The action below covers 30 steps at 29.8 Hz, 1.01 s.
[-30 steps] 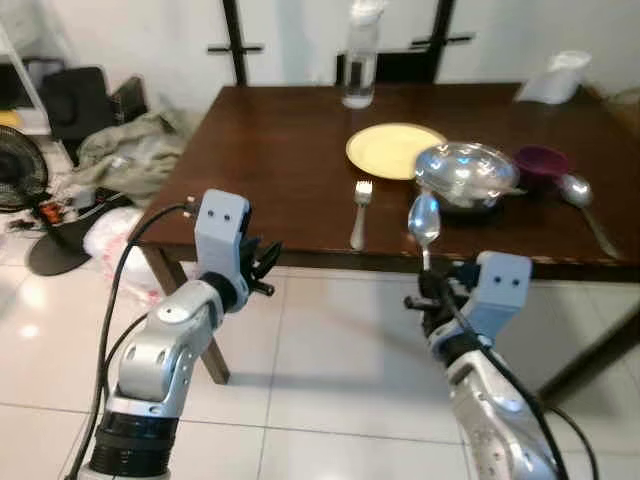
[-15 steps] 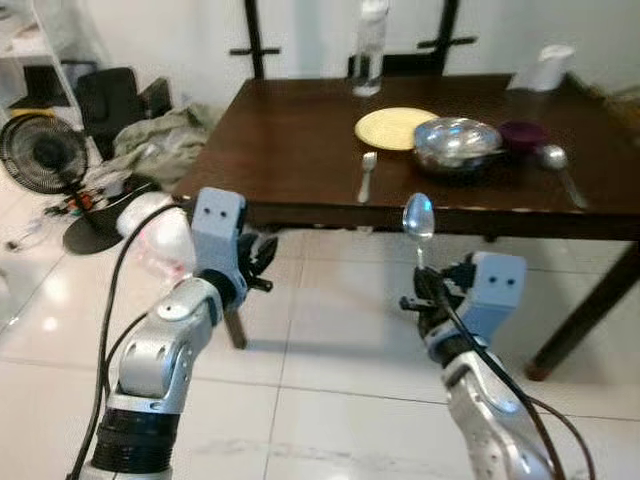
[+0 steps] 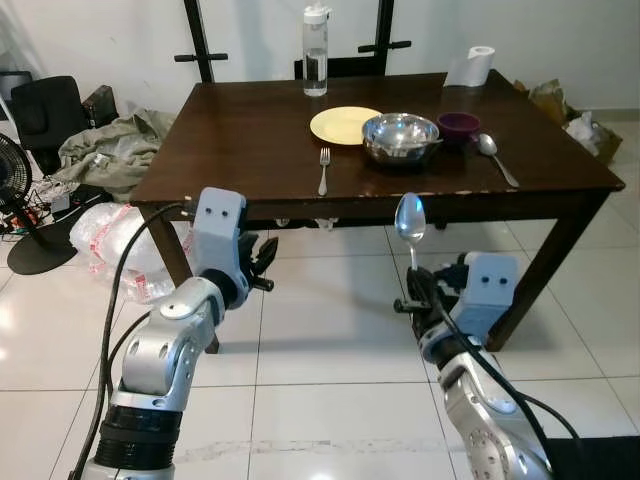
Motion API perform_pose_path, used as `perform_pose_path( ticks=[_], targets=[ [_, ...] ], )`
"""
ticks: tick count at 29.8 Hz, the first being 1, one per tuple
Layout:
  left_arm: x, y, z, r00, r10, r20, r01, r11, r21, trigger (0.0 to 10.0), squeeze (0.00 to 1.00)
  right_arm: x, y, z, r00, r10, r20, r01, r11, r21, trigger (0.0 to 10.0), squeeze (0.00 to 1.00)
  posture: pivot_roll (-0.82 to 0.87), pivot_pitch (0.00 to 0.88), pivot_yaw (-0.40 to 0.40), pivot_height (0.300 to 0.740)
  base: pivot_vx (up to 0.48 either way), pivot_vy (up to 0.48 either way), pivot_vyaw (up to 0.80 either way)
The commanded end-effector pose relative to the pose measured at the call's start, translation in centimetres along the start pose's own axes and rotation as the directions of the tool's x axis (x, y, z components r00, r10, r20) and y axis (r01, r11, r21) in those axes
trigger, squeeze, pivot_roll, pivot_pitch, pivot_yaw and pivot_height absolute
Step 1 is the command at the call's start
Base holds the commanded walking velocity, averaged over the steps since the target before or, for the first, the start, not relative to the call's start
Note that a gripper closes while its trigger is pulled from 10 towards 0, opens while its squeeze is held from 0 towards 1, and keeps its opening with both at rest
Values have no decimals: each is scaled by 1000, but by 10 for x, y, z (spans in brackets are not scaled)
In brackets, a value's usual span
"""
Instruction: Setting the table
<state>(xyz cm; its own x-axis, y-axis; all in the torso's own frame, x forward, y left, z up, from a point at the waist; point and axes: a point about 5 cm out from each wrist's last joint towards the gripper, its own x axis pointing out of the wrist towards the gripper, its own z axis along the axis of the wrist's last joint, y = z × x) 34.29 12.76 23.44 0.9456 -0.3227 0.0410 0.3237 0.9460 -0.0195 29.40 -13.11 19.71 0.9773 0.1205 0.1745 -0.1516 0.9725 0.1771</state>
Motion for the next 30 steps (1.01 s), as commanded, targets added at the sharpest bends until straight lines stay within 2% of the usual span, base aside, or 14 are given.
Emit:
perform_pose_path(
  ticks=[1,8,15,30],
  targets=[
    [-1,5,-3,1000,23,-16,-23,1000,3,10000,0,-2,3,-1,1000,17,0,-17,1000,-6,10000,0,50,151,133,740,0,0,800],
    [-1,6,-5,999,33,-22,-33,999,5,10000,0,-3,6,0,999,36,8,-36,999,4,10000,0,51,152,133,740,0,0,799],
    [0,9,-7,996,88,-36,-88,996,-4,10000,0,-3,8,1,998,54,19,-54,998,14,10000,0,53,156,133,740,0,0,800],
    [3,13,-7,988,154,-32,-152,987,53,10000,0,-3,8,1,998,52,27,-52,998,26,10000,0,56,158,137,740,0,0,800]
  ],
)
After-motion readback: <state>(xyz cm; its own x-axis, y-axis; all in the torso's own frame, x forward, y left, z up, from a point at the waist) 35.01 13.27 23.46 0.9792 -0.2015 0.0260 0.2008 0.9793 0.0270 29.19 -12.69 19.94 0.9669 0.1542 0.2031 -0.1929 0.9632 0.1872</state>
